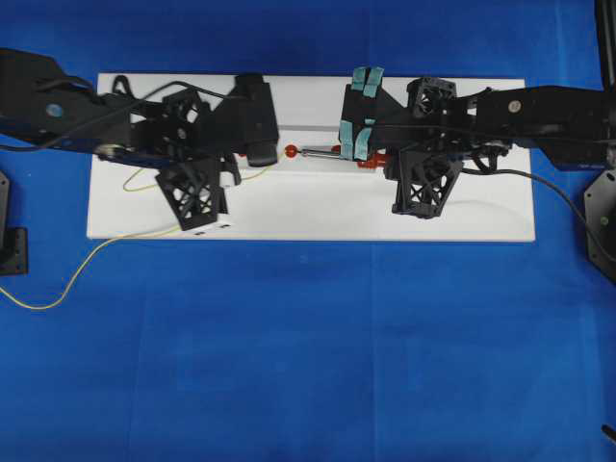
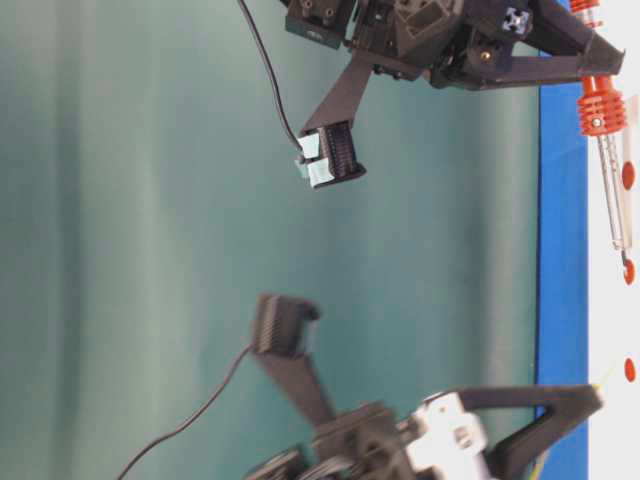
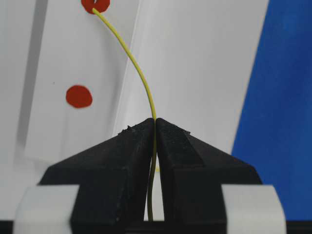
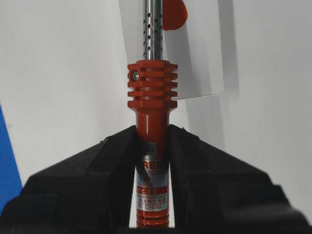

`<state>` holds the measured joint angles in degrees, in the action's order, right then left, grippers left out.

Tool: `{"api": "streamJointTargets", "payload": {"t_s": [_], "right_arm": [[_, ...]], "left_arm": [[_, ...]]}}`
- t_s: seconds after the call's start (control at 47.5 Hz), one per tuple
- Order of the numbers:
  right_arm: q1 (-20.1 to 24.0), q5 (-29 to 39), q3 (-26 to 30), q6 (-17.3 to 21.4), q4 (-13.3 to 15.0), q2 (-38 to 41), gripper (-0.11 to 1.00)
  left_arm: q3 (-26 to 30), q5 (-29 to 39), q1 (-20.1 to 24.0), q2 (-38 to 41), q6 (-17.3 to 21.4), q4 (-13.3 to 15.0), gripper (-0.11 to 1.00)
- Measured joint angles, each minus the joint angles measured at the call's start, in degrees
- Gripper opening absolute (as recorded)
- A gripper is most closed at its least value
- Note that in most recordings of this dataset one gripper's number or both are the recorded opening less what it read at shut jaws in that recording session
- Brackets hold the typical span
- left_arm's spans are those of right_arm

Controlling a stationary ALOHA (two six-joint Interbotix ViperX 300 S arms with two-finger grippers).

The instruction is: Touch the tip of the soldering iron to the tip of the solder at the mark.

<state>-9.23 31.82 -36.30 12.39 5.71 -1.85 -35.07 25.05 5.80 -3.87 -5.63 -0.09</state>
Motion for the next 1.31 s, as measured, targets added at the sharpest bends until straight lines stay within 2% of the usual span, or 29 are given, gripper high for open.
{"api": "streamJointTargets", "payload": {"t_s": [0.295, 0.485, 0.674, 0.801, 1.074, 1.306], "right_arm": [[0.0, 0.0, 0.0, 0.0, -0.09, 0.09, 0.06], [-0.09, -0.09, -0.09, 0.0, 0.0, 0.09, 0.06], [0.0, 0.62, 0.0, -0.09, 0.0, -0.62, 0.06], [-0.09, 2.02, -0.79, -0.09, 0.0, -4.66, 0.06], [-0.09, 2.72, -7.91, 1.93, 0.0, -15.73, 0.06], [-0.09, 3.96, -11.16, 4.13, 0.0, -19.86, 0.06]], "left_arm": [[-6.15, 0.53, -0.44, -12.92, -0.97, 0.0, 0.02], [-10.46, -2.9, -0.44, -19.6, -1.93, 0.0, 0.02], [-11.34, -4.04, -0.44, -20.21, -2.72, 0.0, 0.02], [-11.34, -4.31, -0.44, -20.21, -2.72, -0.09, 0.02], [-11.34, -4.48, -0.44, -20.21, -2.72, 0.0, 0.02], [-11.34, -4.75, -0.44, -19.86, -2.81, -0.09, 0.02]]}}
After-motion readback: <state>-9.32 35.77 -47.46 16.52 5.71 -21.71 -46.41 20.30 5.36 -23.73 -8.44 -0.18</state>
